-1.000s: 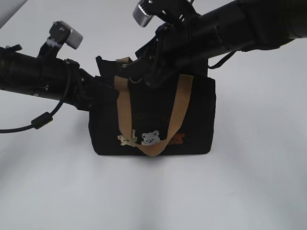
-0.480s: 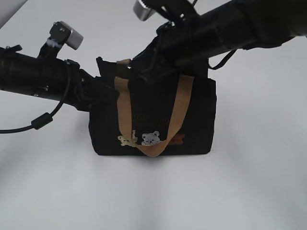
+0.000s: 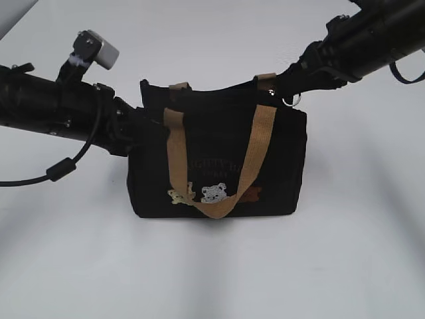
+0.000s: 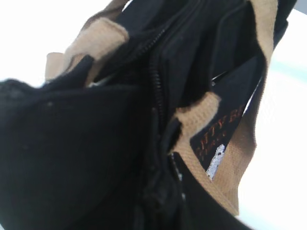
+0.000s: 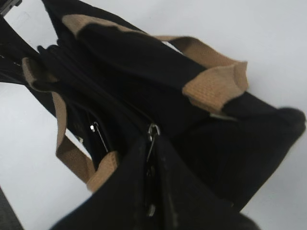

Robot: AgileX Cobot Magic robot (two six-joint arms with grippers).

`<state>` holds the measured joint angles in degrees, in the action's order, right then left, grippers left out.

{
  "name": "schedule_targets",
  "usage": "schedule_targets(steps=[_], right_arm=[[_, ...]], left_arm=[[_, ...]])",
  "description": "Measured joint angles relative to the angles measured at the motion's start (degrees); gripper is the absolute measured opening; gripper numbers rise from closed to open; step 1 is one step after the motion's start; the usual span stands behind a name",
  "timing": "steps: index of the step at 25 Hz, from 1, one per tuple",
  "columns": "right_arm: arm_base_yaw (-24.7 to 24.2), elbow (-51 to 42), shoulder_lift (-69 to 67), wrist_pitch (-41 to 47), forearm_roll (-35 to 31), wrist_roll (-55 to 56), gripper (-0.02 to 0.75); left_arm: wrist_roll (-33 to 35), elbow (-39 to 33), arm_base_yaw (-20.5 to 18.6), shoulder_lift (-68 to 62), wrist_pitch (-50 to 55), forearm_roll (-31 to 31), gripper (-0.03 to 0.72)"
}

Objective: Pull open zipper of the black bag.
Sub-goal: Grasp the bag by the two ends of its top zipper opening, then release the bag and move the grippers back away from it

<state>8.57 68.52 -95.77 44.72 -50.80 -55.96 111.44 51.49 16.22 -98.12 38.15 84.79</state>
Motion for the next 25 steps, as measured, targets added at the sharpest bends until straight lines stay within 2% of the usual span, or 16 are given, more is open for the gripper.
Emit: schedule_targets(steps=[2, 4, 5, 7, 9, 11, 12, 14, 20, 25], right_arm=[[-0.58, 0.09, 0.32, 1.65, 1.17, 3.43, 0.019], [-0.65, 0.09, 0.79, 2.43, 2.38, 7.28, 0.055], [-0.65, 0.09, 1.18, 3.06, 2.87, 8.81, 0.094], [-0.84, 0.09, 2.51, 5.24, 4.01, 11.41, 0.241], [-0.84, 0.09, 4.62, 7.54, 5.05, 13.41, 0.379], [-0.84, 0.09, 7.38, 10.31, 6.75, 16.32, 0.450], [-0.84, 0.09, 8.78, 11.64, 7.93, 17.86, 0.462], [-0.84, 0.09, 11.29, 15.15, 12.20, 21.66, 0.472], [-0.84, -2.24, 21.14, 22.99, 27.84, 33.75, 0.462], [-0.84, -13.73, 35.71, 23.85, 37.06, 41.16, 0.433]], left_arm=[[0.00, -0.06, 0.00, 0.00, -0.16, -0.19, 0.061], [-0.08, -0.06, 0.00, 0.00, -0.41, -0.38, 0.061], [-0.77, -0.06, 0.00, 0.00, -0.55, -0.51, 0.061], [-3.39, -0.10, 0.00, 0.07, -0.88, -0.87, 0.075], [-8.86, -0.17, -0.05, 0.75, -1.10, -3.30, 0.147], [-15.56, -0.55, -0.12, 1.60, -1.04, -7.52, 0.275], [-20.07, -0.70, -0.12, 2.36, -1.04, -10.17, 0.321], [-29.08, -0.75, -0.12, 4.67, -1.04, -15.77, 0.351], [-60.49, -1.45, -0.12, 16.82, 0.61, -38.15, 0.296], [-83.00, -7.44, -0.12, 34.84, 1.87, -53.68, 0.290]])
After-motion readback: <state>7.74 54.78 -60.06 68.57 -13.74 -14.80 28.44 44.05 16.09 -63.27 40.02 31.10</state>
